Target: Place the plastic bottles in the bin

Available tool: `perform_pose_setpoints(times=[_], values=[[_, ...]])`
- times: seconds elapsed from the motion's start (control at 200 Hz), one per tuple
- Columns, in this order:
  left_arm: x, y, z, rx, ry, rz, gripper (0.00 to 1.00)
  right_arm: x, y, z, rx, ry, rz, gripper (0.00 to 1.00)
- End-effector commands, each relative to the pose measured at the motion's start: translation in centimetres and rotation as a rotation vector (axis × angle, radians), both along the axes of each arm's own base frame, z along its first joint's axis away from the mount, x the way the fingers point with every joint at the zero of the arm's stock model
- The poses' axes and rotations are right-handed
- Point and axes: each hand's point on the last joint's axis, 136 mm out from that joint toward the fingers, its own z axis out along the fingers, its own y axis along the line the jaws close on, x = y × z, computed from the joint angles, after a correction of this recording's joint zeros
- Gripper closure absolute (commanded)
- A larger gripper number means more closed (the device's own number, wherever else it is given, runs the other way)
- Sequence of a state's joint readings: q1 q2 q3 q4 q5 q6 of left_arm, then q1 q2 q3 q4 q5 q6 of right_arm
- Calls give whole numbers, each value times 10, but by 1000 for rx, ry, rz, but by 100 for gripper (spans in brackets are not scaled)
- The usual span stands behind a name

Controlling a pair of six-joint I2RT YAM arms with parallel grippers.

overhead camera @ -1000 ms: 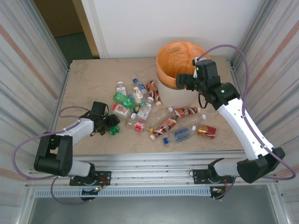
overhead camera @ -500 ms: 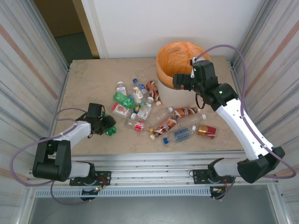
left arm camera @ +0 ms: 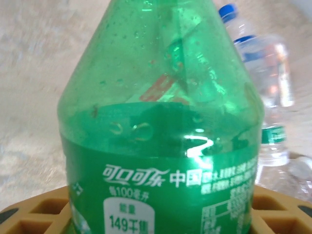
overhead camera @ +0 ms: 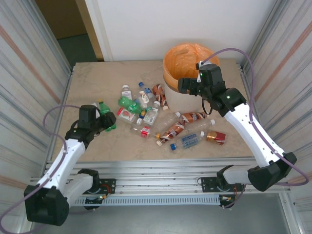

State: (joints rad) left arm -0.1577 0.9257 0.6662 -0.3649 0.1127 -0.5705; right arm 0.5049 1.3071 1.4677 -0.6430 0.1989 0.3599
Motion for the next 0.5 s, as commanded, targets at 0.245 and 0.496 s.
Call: perform_pose_setpoints(times=[0.245, 0.496], values=[[-6, -64, 109, 17, -349, -344, 73, -12, 22, 25, 153, -38, 86, 2], [-19, -117, 170, 1, -554, -559, 73, -22, 37, 48, 267, -85, 168, 2]])
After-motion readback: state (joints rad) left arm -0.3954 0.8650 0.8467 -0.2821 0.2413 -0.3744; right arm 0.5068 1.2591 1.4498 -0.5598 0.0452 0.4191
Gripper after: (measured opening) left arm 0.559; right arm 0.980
